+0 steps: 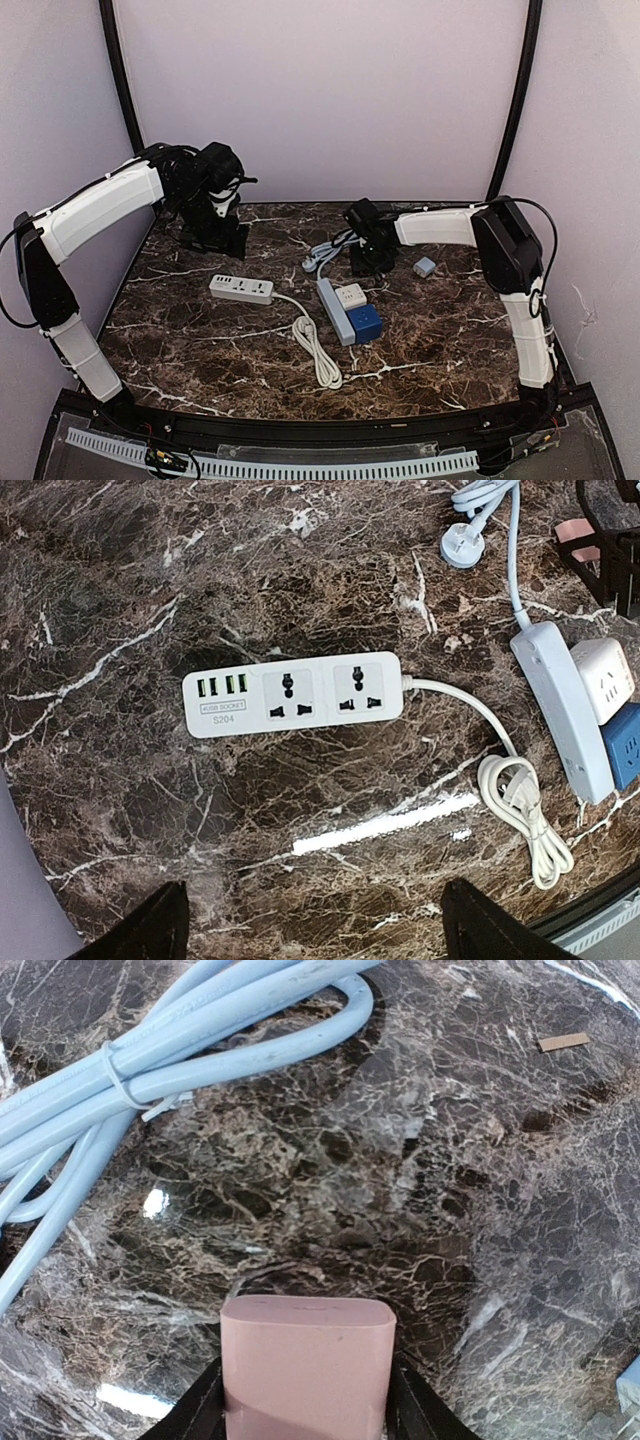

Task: Insert the plug

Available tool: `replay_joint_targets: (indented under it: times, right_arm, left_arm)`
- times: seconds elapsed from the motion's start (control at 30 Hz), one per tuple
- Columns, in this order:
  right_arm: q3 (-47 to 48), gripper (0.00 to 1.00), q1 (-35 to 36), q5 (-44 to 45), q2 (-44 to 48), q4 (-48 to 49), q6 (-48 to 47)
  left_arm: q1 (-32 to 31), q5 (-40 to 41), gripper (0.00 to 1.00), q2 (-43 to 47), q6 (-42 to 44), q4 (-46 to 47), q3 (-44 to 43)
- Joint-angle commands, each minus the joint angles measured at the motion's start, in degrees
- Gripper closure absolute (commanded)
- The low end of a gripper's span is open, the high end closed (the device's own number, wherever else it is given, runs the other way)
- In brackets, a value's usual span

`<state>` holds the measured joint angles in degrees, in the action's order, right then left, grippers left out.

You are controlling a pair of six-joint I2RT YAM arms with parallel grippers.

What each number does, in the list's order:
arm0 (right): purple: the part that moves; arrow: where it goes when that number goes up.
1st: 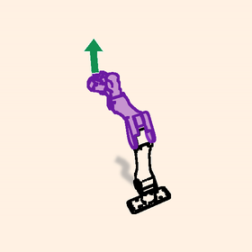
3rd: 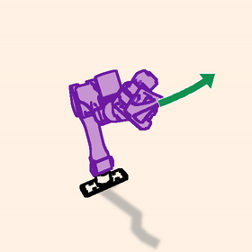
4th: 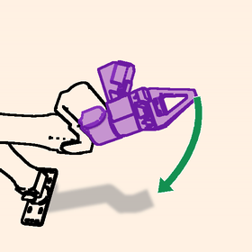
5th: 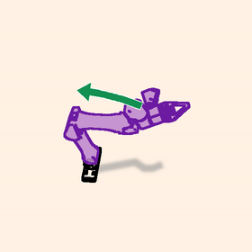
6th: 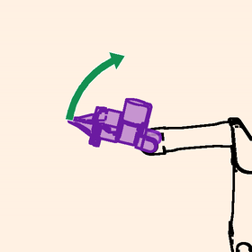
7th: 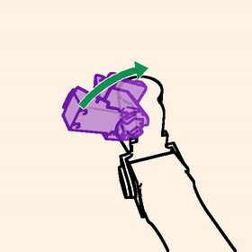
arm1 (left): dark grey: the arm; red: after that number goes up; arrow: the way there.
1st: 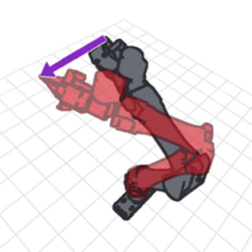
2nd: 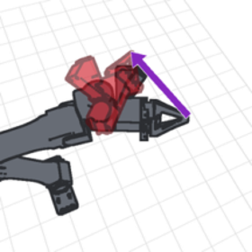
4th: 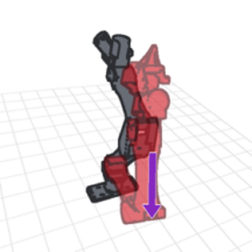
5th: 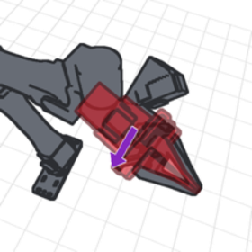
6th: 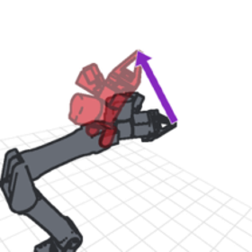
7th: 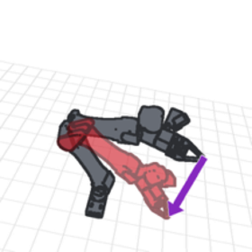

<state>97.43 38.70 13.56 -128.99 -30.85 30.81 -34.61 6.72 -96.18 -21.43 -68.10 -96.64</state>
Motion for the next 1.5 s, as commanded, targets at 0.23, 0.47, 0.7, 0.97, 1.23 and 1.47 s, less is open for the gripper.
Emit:
replay_joint_targets:
  times: [0.23,0.47,0.7,0.97,1.23,1.47]
  right_arm:
    - [-5.91,0.64,-0.31,0.81,1.11,5.0,0.87]
    - [-8.3,0.75,-0.36,0.05,5.96,8.08,-2.46]
    - [-12.92,0.77,-0.3,-1.81,15.41,14.08,-8.34]
    - [-20.27,0.79,-0.2,-9.82,27.8,22.46,-13.67]
    - [-27.72,0.8,1.14,-19.98,39.42,30.33,-20.36]
    - [-33.32,0.8,2.57,-22.13,47.89,32.57,-24.94]
  left_arm:
    - [0.42,1.08,0.13,0.35,0.8,-2.96,-2.06]
    - [0.66,2.79,0.1,0.56,-0.68,-4.2,-3.74]
    - [1.03,1.62,0.01,2.12,-1.65,-3.74,-5.45]
    - [1.29,-3.2,0.01,4.57,-1.31,-2.43,-6.89]
    - [1.31,-21.35,0.04,6.43,-2.05,5.77,-7.42]
    - [1.3,-34.4,0.07,5.31,-6.44,12.56,-6.27]
